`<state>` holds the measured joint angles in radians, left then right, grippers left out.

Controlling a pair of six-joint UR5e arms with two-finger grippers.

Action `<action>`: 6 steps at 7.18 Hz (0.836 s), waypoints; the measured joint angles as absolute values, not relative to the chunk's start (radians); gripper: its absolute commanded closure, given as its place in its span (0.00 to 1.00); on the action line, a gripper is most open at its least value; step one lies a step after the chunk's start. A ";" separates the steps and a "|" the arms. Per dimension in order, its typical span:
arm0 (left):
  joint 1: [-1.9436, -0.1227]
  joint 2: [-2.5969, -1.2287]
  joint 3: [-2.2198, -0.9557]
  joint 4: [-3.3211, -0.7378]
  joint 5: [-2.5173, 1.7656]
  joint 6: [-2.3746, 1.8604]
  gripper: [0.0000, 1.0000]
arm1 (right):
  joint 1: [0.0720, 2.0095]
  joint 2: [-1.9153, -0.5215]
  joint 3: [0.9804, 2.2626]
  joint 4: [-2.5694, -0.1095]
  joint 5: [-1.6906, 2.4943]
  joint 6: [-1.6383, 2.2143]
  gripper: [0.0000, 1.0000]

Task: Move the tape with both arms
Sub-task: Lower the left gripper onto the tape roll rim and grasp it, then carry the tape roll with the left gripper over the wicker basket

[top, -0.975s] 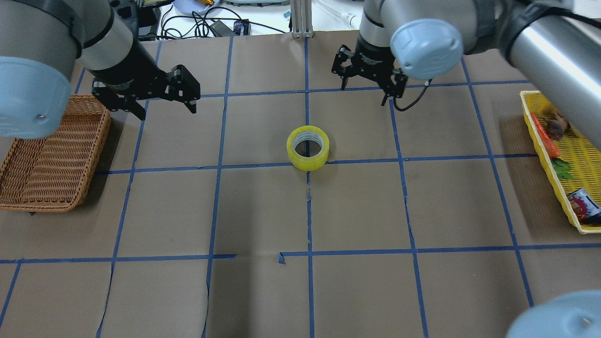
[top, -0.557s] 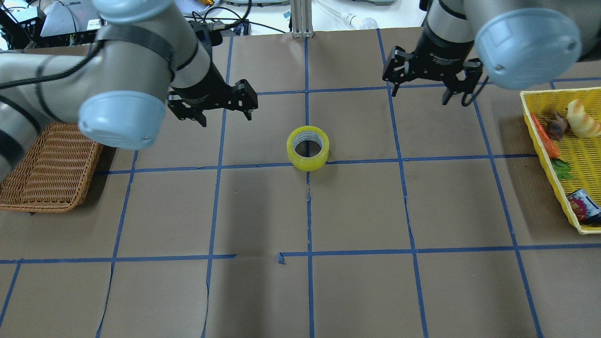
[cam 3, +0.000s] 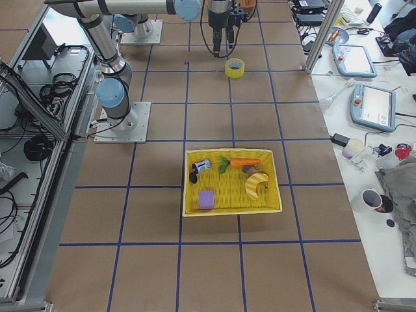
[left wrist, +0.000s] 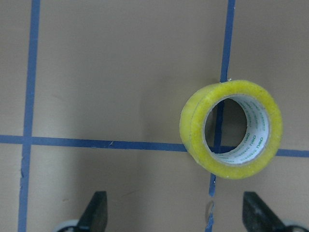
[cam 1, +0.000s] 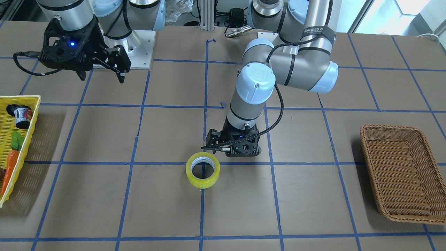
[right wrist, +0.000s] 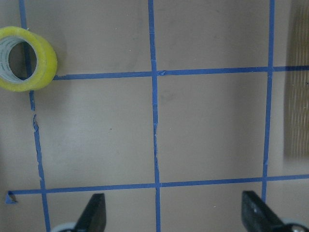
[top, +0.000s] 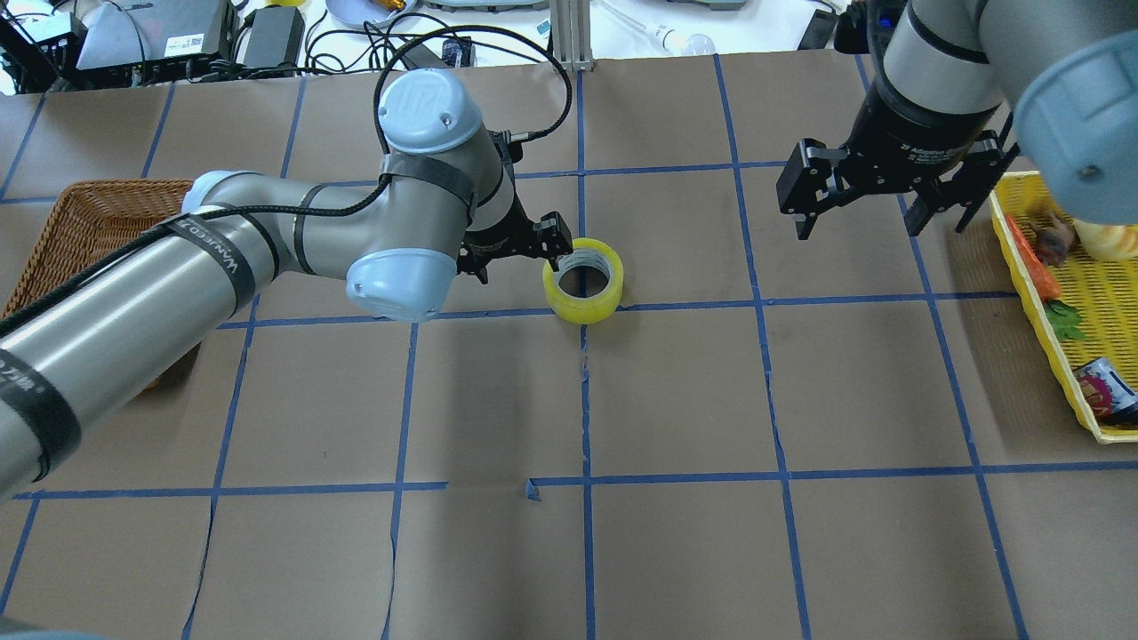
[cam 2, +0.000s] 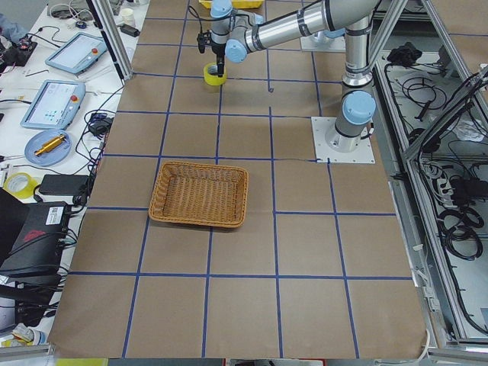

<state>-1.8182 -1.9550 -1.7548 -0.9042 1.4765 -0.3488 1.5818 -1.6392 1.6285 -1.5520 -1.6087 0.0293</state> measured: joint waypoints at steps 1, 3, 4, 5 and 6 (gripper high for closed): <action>-1.827 -1.988 -1.754 -0.874 1.477 -0.366 0.00 | 1.582 -1.640 1.629 -1.547 -1.609 0.018 0.00; -1.842 -2.044 -1.754 -0.789 1.478 -0.424 0.17 | 1.582 -1.639 1.629 -1.545 -1.610 0.015 0.00; -1.846 -2.069 -1.756 -0.766 1.478 -0.454 0.53 | 1.581 -1.639 1.629 -1.544 -1.611 0.016 0.00; -1.848 -2.086 -1.755 -0.756 1.477 -0.477 0.79 | 1.582 -1.638 1.629 -1.544 -1.610 0.017 0.00; -1.849 -2.095 -1.753 -0.752 1.477 -0.491 0.95 | 1.583 -1.638 1.629 -1.545 -1.610 0.019 0.00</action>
<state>-1.8493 -2.0949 -1.7530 -0.7516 1.4770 -0.4905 1.5829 -1.6381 1.6291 -1.5450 -1.6097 0.0188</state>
